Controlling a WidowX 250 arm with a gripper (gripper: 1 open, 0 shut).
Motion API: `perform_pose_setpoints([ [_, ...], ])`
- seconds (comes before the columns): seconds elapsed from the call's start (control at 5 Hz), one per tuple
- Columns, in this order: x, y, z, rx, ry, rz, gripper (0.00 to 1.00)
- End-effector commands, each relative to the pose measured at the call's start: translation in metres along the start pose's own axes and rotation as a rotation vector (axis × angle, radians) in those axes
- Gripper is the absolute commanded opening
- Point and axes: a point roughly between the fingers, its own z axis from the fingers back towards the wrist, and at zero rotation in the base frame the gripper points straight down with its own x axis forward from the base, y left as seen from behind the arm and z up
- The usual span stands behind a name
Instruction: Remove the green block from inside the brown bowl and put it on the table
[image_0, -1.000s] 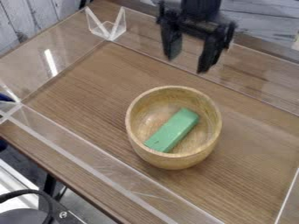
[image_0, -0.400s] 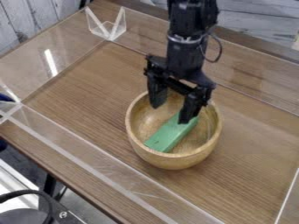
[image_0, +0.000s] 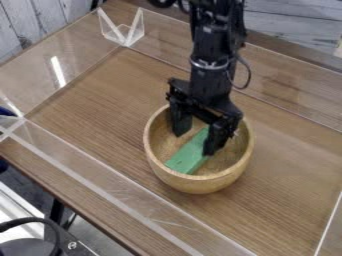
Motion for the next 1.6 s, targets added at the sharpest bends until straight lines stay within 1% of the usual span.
perform_pose_setpoints([
  [0.0,0.008,-0.001,0.006,0.005,-0.049,-0.016,0.0],
  [0.2,0.007,-0.004,0.016,-0.001,-0.079,-0.031,1.0],
  [0.4,0.007,-0.005,0.021,-0.007,-0.097,-0.04,1.0],
  [1.0,0.013,-0.005,0.004,-0.01,-0.076,-0.054,1.0],
  [1.4,0.015,-0.005,0.002,-0.016,-0.082,-0.062,1.0],
])
